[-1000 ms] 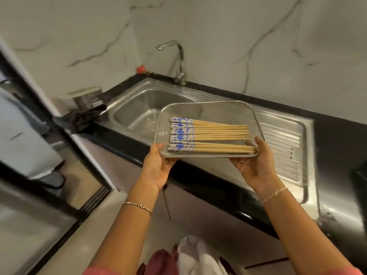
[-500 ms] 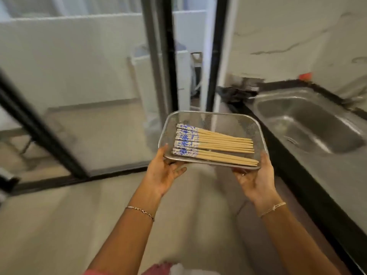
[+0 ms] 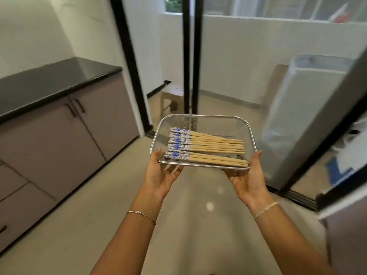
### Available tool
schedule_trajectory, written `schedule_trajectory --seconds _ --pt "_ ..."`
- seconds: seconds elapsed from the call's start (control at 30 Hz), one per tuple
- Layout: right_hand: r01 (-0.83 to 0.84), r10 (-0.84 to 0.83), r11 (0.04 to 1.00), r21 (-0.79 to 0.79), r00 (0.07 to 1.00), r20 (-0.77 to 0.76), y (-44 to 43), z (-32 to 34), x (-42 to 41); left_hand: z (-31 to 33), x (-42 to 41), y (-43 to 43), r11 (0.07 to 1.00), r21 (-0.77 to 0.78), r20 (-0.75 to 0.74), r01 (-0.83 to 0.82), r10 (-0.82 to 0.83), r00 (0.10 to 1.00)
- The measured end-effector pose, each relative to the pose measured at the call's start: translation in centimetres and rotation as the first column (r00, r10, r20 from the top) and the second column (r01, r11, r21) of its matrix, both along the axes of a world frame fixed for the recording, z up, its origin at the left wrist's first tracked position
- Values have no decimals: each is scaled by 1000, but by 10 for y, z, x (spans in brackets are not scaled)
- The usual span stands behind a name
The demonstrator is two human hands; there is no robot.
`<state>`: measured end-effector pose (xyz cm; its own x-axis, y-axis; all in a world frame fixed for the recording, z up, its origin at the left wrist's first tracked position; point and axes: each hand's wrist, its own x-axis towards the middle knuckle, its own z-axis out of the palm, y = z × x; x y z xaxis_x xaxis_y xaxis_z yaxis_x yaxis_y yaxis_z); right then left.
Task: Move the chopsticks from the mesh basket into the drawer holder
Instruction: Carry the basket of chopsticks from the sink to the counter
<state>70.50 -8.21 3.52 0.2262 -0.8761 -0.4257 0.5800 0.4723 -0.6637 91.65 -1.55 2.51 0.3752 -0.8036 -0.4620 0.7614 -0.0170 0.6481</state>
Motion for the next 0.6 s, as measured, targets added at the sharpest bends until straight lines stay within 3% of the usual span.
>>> schedule_trajectory --seconds 0.3,0.6 --pt "-382 382 923 -54 924 -13 23 -3 242 -7 190 105 900 -2 -38 -436 436 899" --pt "-735 735 678 -12 678 -29 87 -14 440 -12 307 223 617 2 -30 -787 787 616"
